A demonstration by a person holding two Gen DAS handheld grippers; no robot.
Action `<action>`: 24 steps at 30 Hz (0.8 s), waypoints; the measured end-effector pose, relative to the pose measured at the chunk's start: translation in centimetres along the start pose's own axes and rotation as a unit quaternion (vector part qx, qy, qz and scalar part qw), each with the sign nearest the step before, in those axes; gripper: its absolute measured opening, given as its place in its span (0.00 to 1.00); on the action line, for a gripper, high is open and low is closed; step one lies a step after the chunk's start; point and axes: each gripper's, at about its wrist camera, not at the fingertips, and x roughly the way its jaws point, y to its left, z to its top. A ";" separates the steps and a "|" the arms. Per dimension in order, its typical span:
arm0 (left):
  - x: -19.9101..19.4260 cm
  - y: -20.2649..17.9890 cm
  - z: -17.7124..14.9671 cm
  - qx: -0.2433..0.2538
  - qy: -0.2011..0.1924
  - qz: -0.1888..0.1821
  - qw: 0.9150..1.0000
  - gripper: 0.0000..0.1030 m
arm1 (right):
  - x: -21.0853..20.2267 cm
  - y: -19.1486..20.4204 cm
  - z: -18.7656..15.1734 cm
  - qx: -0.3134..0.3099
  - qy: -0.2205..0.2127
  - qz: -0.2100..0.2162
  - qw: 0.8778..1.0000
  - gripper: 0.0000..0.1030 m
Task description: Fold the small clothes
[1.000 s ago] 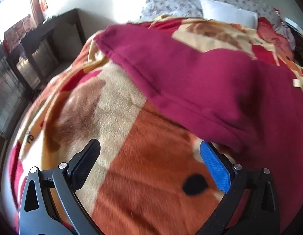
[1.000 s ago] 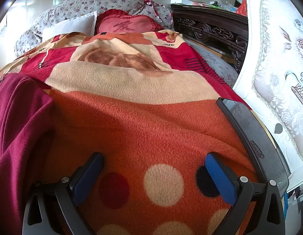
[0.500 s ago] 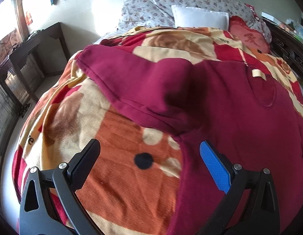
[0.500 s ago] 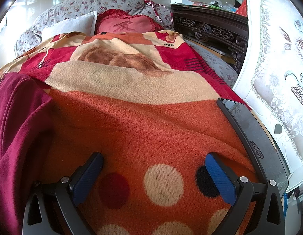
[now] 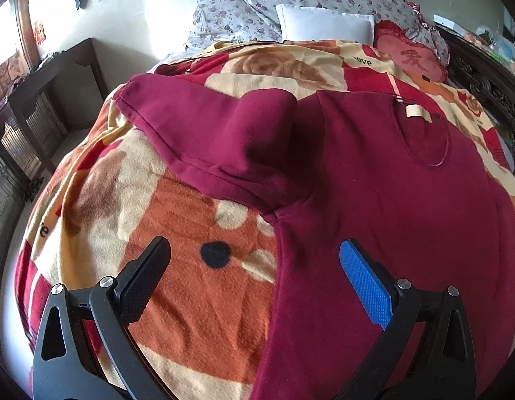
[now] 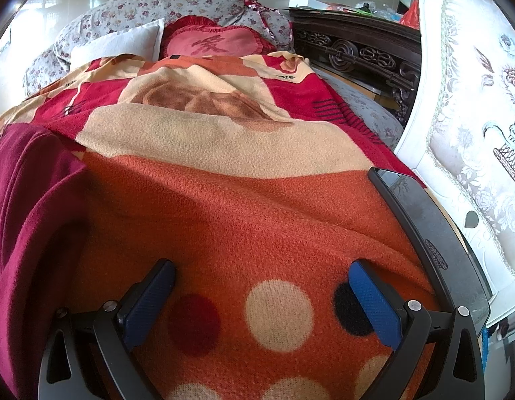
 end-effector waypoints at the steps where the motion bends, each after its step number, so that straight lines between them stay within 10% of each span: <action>1: -0.1 -0.1 -0.1 0.002 0.000 -0.001 1.000 0.99 | -0.1 0.1 0.1 0.001 0.000 -0.001 1.000 1.00; 12: -2.5 -2.6 -0.8 0.040 -0.013 -0.016 0.999 0.99 | -3.6 -2.3 -1.1 -0.013 0.086 0.095 0.992 1.00; 24: -4.0 -5.1 -1.8 0.051 -0.020 -0.050 0.997 0.99 | -21.9 -10.8 0.0 -0.034 -0.010 0.080 0.996 0.99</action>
